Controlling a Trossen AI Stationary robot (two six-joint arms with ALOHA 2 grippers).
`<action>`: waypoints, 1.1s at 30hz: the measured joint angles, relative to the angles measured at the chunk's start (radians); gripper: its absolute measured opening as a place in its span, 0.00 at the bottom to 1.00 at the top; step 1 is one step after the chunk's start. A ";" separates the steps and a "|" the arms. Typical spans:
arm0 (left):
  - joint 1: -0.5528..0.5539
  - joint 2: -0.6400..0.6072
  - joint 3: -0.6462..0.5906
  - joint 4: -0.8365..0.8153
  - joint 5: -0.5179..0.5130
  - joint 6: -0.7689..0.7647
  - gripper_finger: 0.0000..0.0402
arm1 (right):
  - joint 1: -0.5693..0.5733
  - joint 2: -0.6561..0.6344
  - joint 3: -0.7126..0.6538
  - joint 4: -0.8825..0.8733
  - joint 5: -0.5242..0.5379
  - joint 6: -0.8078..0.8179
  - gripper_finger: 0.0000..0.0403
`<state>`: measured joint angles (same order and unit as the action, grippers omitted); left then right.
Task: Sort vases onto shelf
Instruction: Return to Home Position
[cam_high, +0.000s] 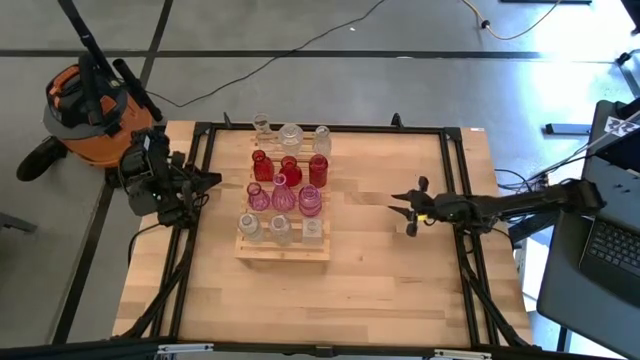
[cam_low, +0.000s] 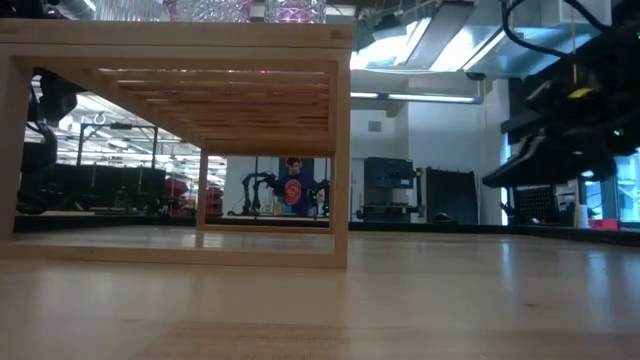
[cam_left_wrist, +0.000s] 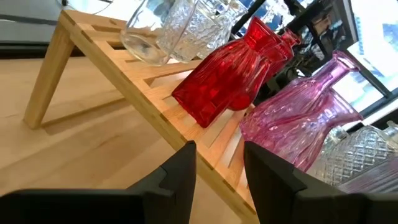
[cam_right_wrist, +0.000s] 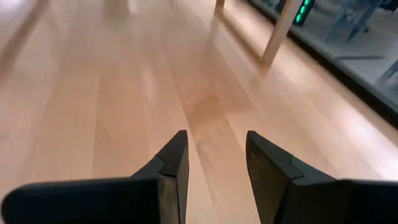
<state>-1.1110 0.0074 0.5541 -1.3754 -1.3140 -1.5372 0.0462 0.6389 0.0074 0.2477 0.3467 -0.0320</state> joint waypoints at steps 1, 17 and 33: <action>0.000 0.000 0.000 0.000 0.001 0.000 0.32 | 0.000 -0.042 0.000 -0.064 0.000 0.000 0.27; 0.000 0.001 0.000 0.074 0.206 0.004 0.32 | 0.000 -0.419 0.003 -0.178 -0.017 -0.002 0.27; 0.000 0.001 0.000 0.109 0.114 -0.023 0.32 | -0.001 -0.504 0.003 -0.183 -0.018 -0.003 0.27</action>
<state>-1.1114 0.0082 0.5541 -1.2665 -1.1999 -1.5597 0.0456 0.1349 0.0101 0.0643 0.3283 -0.0345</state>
